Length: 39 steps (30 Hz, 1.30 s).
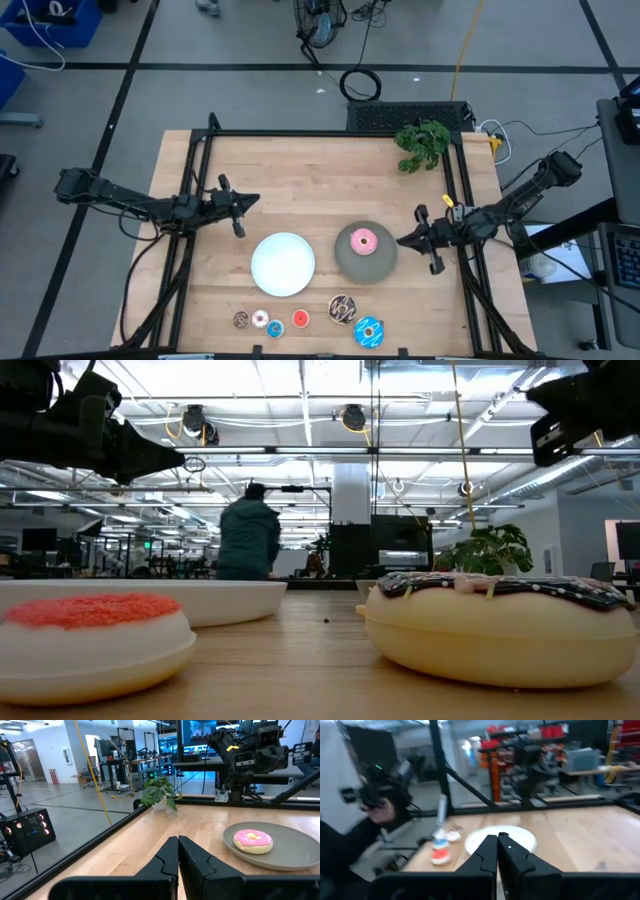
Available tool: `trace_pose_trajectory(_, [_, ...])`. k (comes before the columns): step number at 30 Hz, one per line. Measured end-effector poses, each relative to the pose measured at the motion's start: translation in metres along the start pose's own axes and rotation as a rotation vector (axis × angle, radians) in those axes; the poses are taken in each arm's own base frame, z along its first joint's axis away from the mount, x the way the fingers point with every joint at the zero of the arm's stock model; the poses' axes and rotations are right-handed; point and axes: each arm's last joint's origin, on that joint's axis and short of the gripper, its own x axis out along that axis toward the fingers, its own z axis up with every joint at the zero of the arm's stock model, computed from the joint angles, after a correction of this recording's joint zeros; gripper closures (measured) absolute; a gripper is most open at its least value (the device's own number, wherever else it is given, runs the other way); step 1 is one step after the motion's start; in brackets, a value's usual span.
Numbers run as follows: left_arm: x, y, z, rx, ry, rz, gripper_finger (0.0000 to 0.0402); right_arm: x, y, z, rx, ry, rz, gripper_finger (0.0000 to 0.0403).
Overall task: Pick & Place donuts
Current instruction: Put the large blue donut on the brown plate
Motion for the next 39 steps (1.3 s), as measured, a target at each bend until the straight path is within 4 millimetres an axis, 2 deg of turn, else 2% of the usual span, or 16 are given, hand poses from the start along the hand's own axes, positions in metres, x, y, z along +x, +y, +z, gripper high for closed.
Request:
trace_pose_trajectory(4, [0.000,0.000,0.000,-0.004,0.000,0.000,0.0385,0.002,0.002,0.005,0.054,-0.057,0.036,0.0403])
trace_pose_trajectory(11, [0.000,0.000,0.000,-0.007,-0.001,-0.001,0.0385,0.023,0.016,0.006,0.020,0.057,0.066,0.0403])
trace_pose_trajectory(14, [0.000,0.000,0.000,-0.010,-0.002,-0.001,0.0385,0.040,0.031,0.018,-0.006,0.071,0.097,0.0403])
trace_pose_trajectory(18, [0.000,0.000,0.000,-0.027,-0.002,-0.002,0.0385,0.068,0.057,0.031,-0.065,0.175,0.118,0.0403])
trace_pose_trajectory(25, [0.000,0.000,0.000,-0.047,-0.003,-0.002,0.0385,0.115,0.089,0.059,-0.029,0.298,0.099,0.0403])
trace_pose_trajectory(35, [0.000,0.000,0.000,-0.048,-0.004,-0.002,0.0385,0.163,0.131,0.084,-0.105,0.538,0.082,0.0403])
trace_pose_trajectory(39, [0.000,0.000,0.001,-0.046,-0.006,-0.002,0.0385,0.178,0.145,0.093,-0.038,0.666,0.098,0.0403])
